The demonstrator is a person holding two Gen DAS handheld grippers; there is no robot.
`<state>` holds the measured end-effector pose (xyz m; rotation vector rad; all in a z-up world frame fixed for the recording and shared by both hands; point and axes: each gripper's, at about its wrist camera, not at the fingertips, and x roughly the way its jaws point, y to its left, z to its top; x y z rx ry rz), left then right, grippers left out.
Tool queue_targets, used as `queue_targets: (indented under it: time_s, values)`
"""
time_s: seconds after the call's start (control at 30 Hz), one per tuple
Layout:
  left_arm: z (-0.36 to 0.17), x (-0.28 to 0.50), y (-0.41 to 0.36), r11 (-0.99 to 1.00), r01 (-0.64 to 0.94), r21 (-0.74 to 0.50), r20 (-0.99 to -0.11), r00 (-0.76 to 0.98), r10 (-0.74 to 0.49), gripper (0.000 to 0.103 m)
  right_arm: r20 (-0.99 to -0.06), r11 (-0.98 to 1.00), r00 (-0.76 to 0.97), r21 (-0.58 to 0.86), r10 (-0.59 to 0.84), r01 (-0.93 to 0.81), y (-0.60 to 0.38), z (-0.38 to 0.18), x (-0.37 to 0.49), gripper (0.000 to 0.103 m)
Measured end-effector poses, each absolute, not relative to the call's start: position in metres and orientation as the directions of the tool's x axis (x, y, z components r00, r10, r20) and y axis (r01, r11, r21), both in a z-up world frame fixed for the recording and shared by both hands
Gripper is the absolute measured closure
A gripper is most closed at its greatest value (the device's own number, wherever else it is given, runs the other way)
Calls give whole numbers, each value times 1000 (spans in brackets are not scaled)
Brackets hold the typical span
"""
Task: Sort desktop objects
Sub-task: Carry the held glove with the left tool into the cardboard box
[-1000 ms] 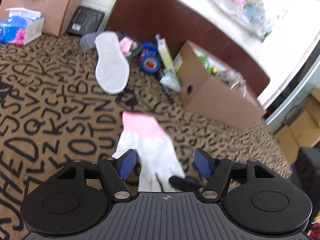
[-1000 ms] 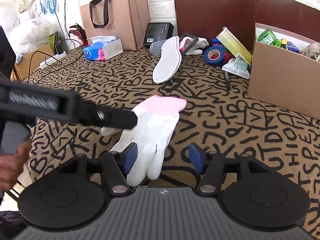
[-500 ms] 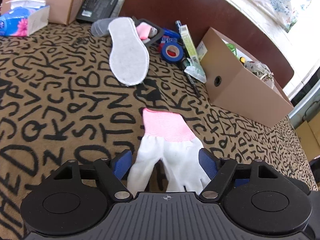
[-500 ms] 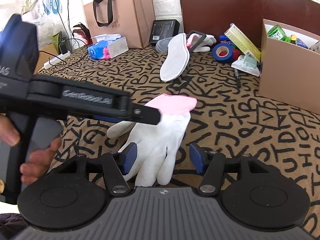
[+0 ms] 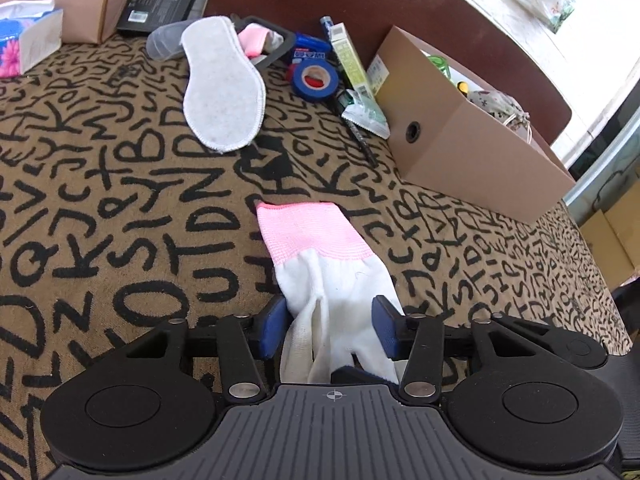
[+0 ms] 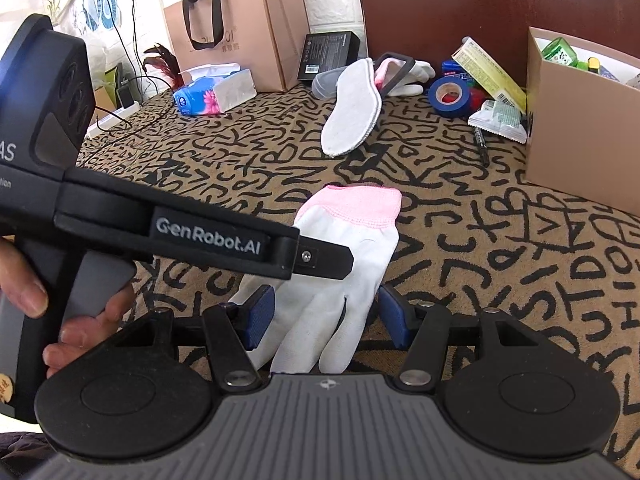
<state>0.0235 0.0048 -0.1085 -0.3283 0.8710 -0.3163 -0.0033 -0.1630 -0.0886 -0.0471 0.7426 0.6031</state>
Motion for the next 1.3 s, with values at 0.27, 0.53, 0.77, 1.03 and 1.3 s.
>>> queue_targets:
  time_s: [0.27,0.53,0.77,1.03,1.3]
  values:
    - [-104,24,1,898,147,-415,-699,580,-418,73,-640,838,584,186,499,-513,-164,-91,0,83]
    - [-69,24,-18,893,220,-392,-640,632,-437,74,-586,841,631,181,509,-510,-174,-70,-6,92]
    - [-25,42,-47,876,310,-369,-553,685,-475,74,-486,866,727,155,486,-476,-200,-34,2,92]
    - [16,73,-80,840,389,-378,-464,705,-536,74,-373,899,819,139,435,-414,-234,2,24,92]
    - [37,111,-117,799,462,-385,-416,686,-597,73,-310,929,876,122,369,-348,-261,21,58,92]
